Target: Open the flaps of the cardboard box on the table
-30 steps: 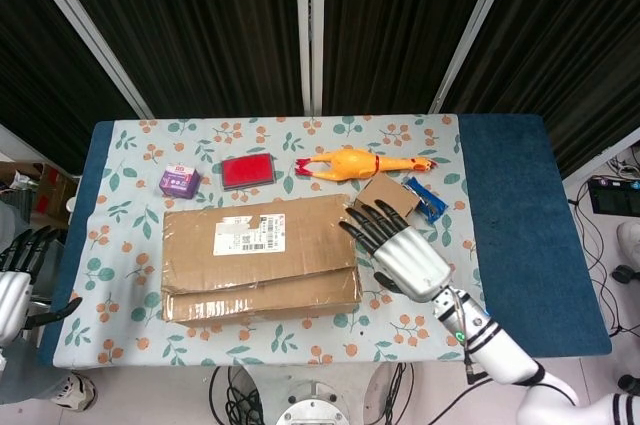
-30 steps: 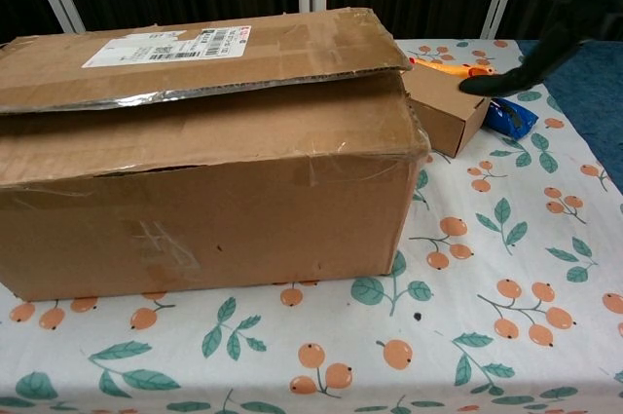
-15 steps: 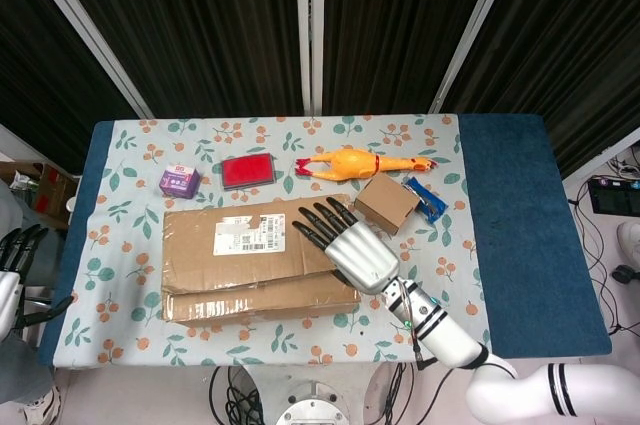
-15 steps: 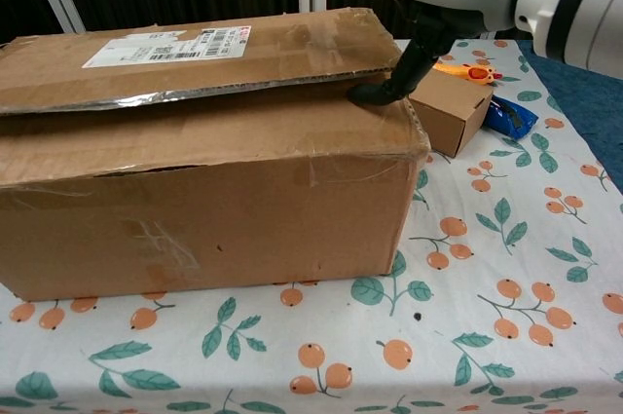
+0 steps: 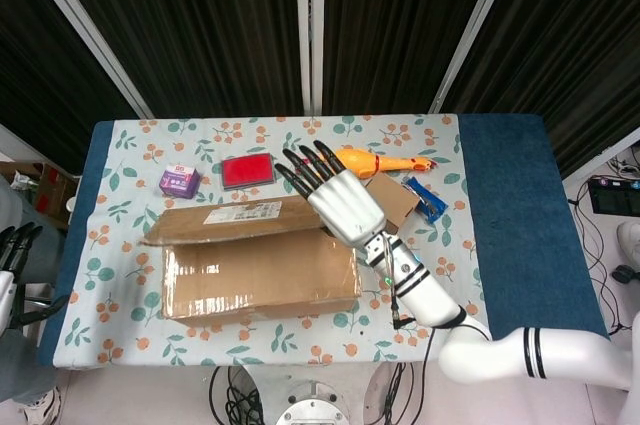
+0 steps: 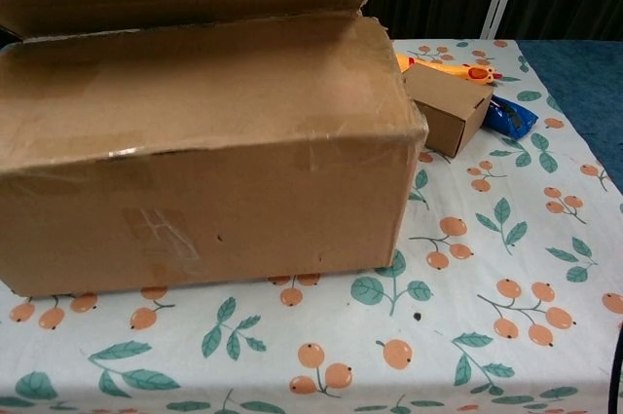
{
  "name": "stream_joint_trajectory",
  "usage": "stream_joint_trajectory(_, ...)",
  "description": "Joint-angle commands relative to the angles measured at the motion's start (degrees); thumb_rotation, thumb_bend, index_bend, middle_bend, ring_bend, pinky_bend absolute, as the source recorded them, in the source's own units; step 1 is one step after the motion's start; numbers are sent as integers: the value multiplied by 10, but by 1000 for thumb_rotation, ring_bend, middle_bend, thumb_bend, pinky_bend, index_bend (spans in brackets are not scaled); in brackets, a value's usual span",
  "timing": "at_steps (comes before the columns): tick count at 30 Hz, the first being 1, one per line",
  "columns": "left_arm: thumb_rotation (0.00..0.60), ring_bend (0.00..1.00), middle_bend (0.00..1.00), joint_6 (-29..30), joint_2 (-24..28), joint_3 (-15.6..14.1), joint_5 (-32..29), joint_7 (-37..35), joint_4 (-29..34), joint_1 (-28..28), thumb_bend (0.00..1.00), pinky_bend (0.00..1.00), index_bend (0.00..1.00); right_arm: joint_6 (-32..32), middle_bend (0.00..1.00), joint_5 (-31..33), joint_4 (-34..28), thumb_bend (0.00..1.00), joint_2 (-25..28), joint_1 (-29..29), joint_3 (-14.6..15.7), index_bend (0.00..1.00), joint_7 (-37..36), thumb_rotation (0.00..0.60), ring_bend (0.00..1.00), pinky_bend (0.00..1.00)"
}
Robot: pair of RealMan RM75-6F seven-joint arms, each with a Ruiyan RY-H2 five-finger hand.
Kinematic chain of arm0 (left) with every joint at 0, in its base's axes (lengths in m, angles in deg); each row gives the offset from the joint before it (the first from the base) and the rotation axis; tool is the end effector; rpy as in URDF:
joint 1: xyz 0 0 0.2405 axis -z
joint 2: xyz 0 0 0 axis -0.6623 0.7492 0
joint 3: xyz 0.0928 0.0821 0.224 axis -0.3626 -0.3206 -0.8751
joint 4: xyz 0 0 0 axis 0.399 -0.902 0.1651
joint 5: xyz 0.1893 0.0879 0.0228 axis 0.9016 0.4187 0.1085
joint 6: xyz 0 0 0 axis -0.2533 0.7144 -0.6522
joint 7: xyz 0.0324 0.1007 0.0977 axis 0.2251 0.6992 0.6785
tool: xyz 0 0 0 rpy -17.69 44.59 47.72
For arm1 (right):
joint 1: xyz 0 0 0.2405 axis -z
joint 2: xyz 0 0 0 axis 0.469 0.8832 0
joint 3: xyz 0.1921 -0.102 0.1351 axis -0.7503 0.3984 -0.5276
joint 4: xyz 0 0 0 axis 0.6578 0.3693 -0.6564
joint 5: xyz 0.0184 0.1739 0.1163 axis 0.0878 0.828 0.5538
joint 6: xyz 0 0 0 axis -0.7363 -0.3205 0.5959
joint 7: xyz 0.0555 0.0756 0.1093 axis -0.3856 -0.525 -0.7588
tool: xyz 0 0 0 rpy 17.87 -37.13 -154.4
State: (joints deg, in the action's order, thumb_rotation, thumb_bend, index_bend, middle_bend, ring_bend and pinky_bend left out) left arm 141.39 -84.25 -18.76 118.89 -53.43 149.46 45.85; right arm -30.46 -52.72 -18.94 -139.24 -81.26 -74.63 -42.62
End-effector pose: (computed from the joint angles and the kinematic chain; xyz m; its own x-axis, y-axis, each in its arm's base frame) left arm -0.3166 0.1727 0.2045 0.3976 0.0106 0.9175 0.9174 -0.0205 -0.3973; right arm 0.0151 -0.3386 0.0543 0.4961 0.0846 0.8642 -0.6621 -0.6070 0.4395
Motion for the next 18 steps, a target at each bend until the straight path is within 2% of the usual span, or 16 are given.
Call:
stream_joint_trajectory(1,492,21,39,0,2,1,0,2,1,0,145,164,41,3,0,52,65,197,-30,-52,-26,0,16,600,0,0)
stream_joint_trajectory(8,493,21,39,-2,9,3,-10,2,3,-2,145,165,41,0,0,78,219,198,-110,-134,-48,0,1,600,0,0)
stream_joint_trajectory(11,493,21,39,-5,12,6,-13,0,3,-1,145,164,41,-6,0,67,248,197,-119,-143,-47,0,-19,600,0,0)
stream_joint_trajectory(14,496,21,39,-13,17,10,-14,-8,7,7,146,164,41,-21,0,43,237,207,-104,-131,-42,0,-50,600,0,0)
stream_joint_trajectory(18,501,22,39,-34,24,19,-6,-21,19,29,145,165,41,-57,0,1,164,221,-38,-80,-28,0,-88,600,0,0)
